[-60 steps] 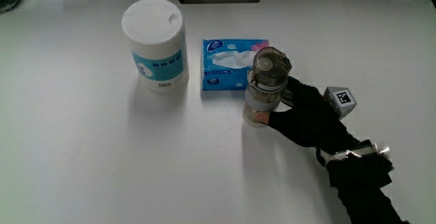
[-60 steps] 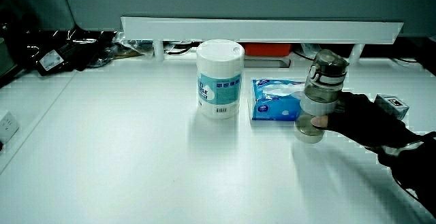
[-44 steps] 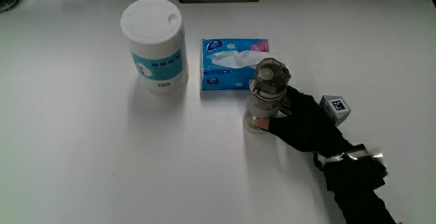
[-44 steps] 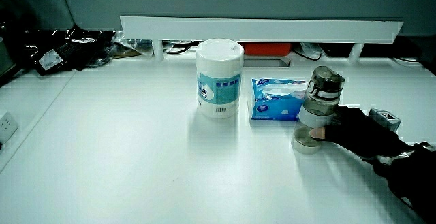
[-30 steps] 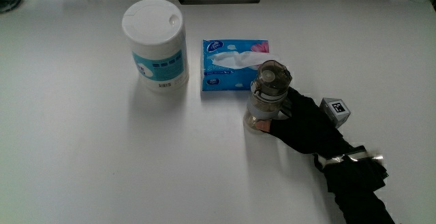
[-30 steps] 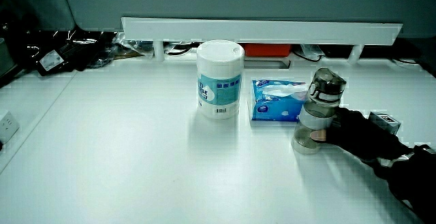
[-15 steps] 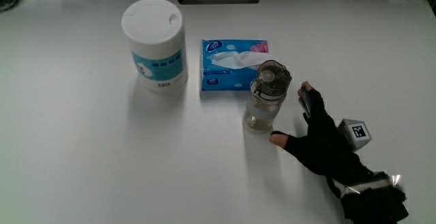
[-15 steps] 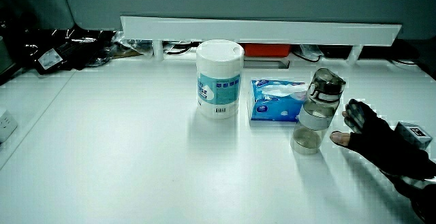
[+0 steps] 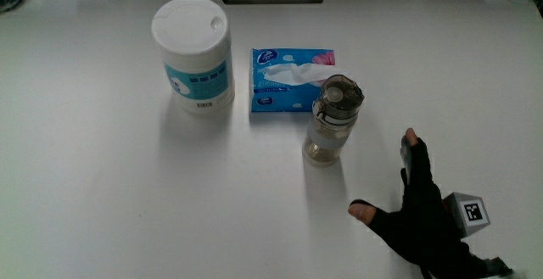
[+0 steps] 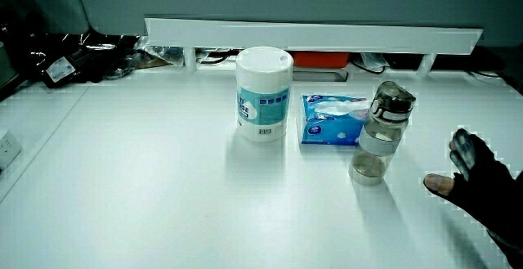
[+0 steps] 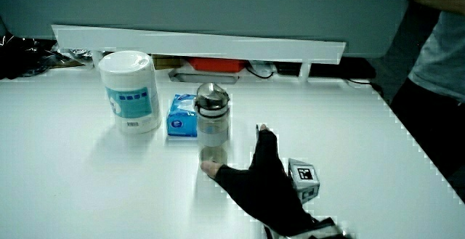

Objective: Place bottle

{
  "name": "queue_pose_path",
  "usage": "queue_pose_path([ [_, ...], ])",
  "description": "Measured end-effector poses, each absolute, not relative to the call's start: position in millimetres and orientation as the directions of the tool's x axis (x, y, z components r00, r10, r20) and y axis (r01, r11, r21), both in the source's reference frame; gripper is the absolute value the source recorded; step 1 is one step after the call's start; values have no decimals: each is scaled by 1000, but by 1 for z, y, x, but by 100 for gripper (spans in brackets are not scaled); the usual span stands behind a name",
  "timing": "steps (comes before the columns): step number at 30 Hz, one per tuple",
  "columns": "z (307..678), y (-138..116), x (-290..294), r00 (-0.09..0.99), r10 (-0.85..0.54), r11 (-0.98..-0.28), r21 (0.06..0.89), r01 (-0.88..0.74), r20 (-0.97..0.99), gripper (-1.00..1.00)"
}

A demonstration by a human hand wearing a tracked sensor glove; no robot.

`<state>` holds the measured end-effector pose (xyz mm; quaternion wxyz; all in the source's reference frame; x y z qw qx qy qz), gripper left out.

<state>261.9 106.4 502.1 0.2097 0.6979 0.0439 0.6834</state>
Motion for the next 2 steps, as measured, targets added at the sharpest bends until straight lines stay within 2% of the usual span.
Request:
queue_pose_path([
  [2, 501, 117, 265, 78, 348, -910, 356, -212, 934, -100],
])
